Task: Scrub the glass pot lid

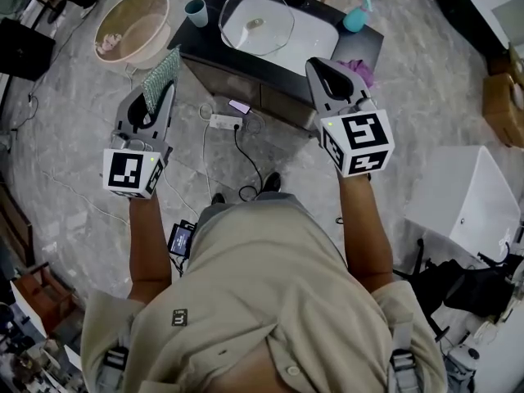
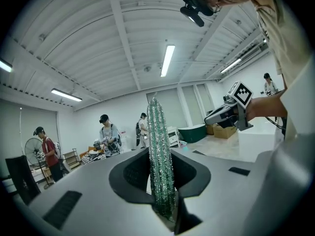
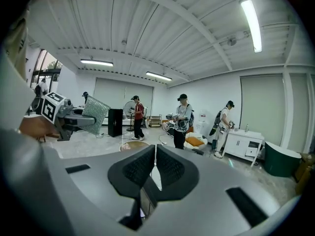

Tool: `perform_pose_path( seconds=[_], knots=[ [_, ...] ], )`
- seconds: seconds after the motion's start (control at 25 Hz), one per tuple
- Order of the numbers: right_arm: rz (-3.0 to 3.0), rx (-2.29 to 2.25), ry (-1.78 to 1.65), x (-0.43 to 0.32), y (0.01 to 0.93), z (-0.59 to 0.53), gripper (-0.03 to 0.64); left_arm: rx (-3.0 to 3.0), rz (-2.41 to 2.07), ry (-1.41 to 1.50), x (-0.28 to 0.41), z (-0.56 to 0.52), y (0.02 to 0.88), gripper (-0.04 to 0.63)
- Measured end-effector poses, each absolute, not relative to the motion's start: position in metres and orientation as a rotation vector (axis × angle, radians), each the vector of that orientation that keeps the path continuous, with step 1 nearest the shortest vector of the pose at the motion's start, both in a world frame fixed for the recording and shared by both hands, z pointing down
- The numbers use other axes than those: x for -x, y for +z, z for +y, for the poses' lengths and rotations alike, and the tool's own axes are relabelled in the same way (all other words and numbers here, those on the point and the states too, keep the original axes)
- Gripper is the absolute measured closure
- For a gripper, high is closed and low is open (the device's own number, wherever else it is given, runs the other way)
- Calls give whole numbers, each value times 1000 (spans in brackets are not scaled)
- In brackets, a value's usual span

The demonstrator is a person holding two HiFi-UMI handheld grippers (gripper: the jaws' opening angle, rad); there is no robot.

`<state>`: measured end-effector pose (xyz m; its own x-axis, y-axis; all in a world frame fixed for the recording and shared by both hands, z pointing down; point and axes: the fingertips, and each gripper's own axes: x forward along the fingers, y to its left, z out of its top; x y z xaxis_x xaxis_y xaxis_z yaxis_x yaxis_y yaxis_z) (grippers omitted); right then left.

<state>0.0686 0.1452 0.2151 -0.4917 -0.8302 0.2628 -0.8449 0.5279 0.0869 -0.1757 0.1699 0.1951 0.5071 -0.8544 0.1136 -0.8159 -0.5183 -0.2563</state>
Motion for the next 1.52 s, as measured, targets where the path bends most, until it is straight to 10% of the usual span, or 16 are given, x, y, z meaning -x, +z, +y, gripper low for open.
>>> perform_pose_path(
  seconds=[1.52],
  knots=[
    [-2370,-1585,216,-135,245,90,589,2689,1236,-338,114,66,204,508]
  ],
)
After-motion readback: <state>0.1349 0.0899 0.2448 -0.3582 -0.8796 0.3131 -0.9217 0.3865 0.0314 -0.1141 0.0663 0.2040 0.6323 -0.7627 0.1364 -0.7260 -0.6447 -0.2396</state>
